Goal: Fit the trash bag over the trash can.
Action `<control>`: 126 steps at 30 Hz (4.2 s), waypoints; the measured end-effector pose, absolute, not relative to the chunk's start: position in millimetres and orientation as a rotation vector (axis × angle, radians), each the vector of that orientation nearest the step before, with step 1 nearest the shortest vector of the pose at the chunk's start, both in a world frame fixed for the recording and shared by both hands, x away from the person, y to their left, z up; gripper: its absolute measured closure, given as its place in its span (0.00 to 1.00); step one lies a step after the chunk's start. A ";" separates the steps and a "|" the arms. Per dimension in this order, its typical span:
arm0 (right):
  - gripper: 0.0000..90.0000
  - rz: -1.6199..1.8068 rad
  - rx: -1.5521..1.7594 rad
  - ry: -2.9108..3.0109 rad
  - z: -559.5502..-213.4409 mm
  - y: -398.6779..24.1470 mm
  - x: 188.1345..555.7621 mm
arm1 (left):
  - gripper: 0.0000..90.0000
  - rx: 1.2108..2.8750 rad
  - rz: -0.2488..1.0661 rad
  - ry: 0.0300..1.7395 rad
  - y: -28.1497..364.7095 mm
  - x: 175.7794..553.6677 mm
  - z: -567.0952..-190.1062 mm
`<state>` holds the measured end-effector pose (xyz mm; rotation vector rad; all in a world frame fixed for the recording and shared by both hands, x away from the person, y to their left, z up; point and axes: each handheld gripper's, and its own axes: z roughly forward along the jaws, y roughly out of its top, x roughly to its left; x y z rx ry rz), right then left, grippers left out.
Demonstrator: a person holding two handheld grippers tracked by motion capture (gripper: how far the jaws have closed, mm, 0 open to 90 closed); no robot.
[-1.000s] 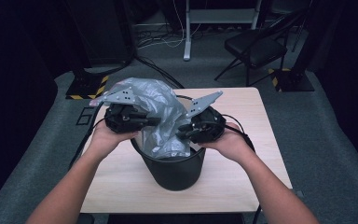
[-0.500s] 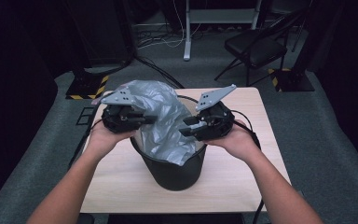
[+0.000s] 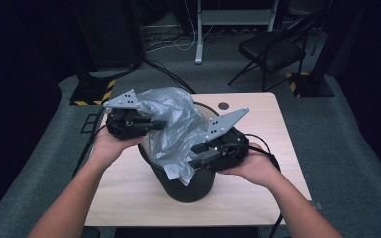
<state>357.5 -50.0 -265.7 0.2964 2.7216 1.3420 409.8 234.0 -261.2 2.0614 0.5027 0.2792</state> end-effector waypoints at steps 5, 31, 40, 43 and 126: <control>0.58 1.391 0.309 2.716 -265.6 -53.8 357.3 | 0.95 2.076 0.279 0.483 232.8 405.9 -261.2; 0.98 1.333 0.253 2.737 -264.6 -45.8 367.2 | 0.95 2.046 0.249 0.459 240.0 398.9 -253.2; 0.98 1.165 0.383 2.686 -268.5 -31.8 399.1 | 0.95 2.063 0.200 0.409 225.6 395.4 -261.9; 0.97 1.177 0.414 2.693 -267.1 -30.2 402.7 | 0.95 2.078 0.187 0.399 221.0 394.5 -264.9; 0.84 1.256 0.480 2.662 -264.1 -23.3 415.6 | 0.52 2.059 0.225 0.504 272.4 388.1 -260.4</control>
